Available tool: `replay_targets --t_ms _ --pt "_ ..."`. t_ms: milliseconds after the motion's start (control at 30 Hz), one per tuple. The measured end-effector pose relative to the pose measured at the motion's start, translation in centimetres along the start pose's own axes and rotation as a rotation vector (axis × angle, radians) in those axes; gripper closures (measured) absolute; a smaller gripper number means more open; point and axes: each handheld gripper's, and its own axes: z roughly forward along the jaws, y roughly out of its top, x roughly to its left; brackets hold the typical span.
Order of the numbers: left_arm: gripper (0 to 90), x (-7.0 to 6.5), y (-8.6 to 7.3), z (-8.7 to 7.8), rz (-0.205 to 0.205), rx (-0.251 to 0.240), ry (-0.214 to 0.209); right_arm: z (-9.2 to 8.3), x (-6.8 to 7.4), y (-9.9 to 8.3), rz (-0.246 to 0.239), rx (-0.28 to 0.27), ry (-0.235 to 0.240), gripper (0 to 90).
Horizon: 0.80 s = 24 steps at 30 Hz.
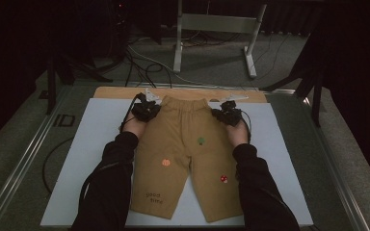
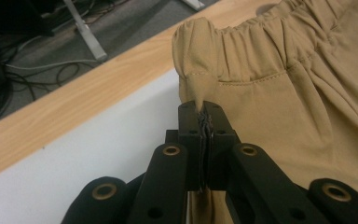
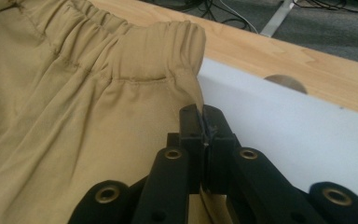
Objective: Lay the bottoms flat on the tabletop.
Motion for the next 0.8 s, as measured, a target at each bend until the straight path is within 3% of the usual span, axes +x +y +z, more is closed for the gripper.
replay_targets --t_ms 100,133,167,200,233,267,300,333,367,400,433,467,600,800 --pt "87.8 0.0 0.4 0.1 0.014 -0.013 0.015 0.2 -0.6 0.6 0.022 -0.014 -0.028 88.0" --pt "85.3 0.0 0.4 0.2 0.005 -0.024 0.023 0.3 -0.6 0.7 0.030 -0.010 -0.035 85.7" --pt "80.5 -0.1 0.2 0.3 -0.022 -0.038 0.035 0.5 -0.7 0.8 0.044 0.000 -0.048 77.1" --pt "67.7 -0.3 0.0 0.6 -0.067 -0.048 0.020 0.8 -0.6 0.9 0.072 0.018 -0.016 60.1" --pt "51.9 -0.5 -0.3 1.0 -0.087 -0.038 -0.011 1.2 -0.5 0.9 0.094 0.037 0.011 50.5" --pt "38.5 -1.0 -0.5 1.3 -0.079 -0.020 0.000 1.4 -0.3 0.8 0.076 0.052 -0.017 43.5" --pt "32.7 -1.3 -0.8 1.4 -0.046 -0.002 0.001 1.4 -0.1 0.7 0.067 0.047 -0.024 38.0" --pt "23.8 -1.4 -1.0 1.4 -0.054 -0.001 -0.013 1.4 -0.1 0.6 0.095 0.032 0.012 29.6" --pt "20.0 -1.2 -1.1 1.4 -0.087 0.010 -0.030 1.5 -0.1 0.6 0.101 0.037 0.015 23.4" --pt "16.6 -1.2 -1.1 1.4 -0.087 0.010 -0.030 1.5 -0.1 0.6 0.101 0.037 0.015 23.4" --pt "16.6 -0.8 -1.3 1.1 -0.137 0.015 -0.074 1.4 0.0 0.5 0.102 0.032 0.020 18.3" --pt "8.3 -0.7 -1.3 0.8 -0.137 0.007 -0.075 1.3 0.2 0.3 0.095 0.030 0.046 14.2" --pt "2.5 -0.2 -1.1 -0.6 -0.121 0.014 -0.120 0.7 0.8 0.4 0.072 -0.012 0.064 10.2" --pt "0.7 -0.1 -1.4 -2.2 -0.090 0.006 -0.162 0.0 1.6 0.2 0.036 -0.055 0.114 10.0"
